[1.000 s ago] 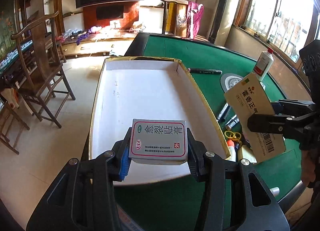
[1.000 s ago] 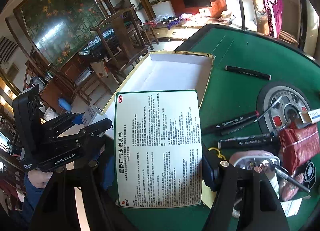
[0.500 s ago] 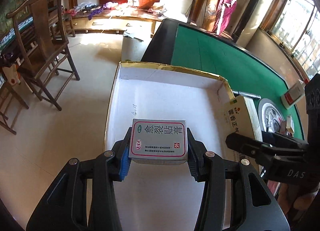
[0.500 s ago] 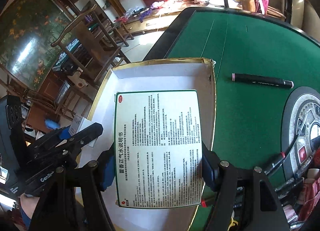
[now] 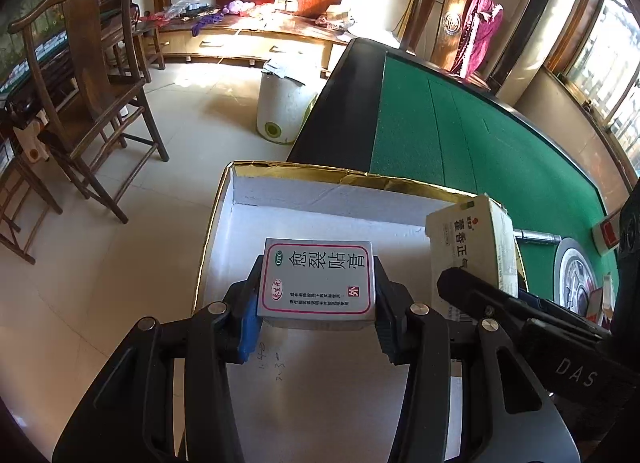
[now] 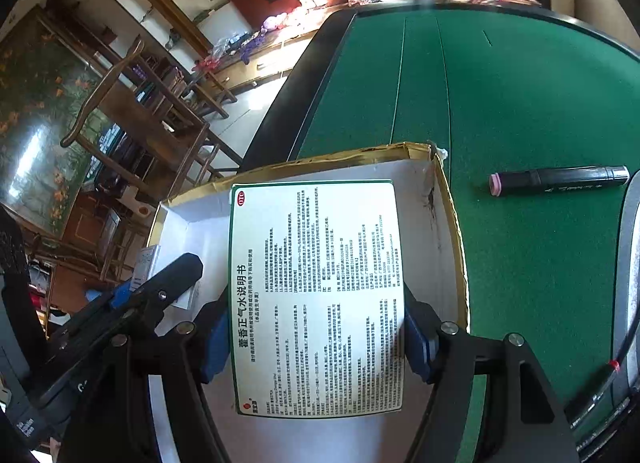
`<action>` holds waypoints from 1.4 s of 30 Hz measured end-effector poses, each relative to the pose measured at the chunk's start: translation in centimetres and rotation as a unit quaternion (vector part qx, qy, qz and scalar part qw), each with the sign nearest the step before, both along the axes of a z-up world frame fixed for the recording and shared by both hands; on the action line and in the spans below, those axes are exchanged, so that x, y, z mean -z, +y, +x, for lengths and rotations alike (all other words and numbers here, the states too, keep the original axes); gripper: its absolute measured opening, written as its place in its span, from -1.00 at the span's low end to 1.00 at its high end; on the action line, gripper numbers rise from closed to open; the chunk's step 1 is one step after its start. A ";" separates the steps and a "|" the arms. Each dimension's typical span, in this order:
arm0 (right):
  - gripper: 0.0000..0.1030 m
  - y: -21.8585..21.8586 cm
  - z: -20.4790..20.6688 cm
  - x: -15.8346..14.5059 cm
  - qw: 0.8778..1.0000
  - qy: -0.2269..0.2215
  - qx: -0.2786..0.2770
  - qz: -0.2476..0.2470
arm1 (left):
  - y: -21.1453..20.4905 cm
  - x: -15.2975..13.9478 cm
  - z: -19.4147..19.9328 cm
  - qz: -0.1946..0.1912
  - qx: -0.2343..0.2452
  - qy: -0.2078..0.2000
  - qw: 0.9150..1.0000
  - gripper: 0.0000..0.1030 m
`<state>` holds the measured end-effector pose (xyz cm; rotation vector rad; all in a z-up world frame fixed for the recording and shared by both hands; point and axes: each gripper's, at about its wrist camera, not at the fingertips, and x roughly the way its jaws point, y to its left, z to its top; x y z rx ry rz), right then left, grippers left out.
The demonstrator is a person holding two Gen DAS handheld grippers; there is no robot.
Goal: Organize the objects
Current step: 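Lower both boxes into the white tray and open both tools, then grasp the orange-capped glue bottle with left tool while right tool grasps white dropper bottle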
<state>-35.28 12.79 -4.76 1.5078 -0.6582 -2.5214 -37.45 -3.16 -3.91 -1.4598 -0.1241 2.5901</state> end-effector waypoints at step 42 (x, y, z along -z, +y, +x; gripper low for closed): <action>0.44 8.1 19.9 -5.8 0.988 0.108 -0.088 -0.065 | 3.6 -6.2 14.6 0.100 0.175 0.053 0.978 0.20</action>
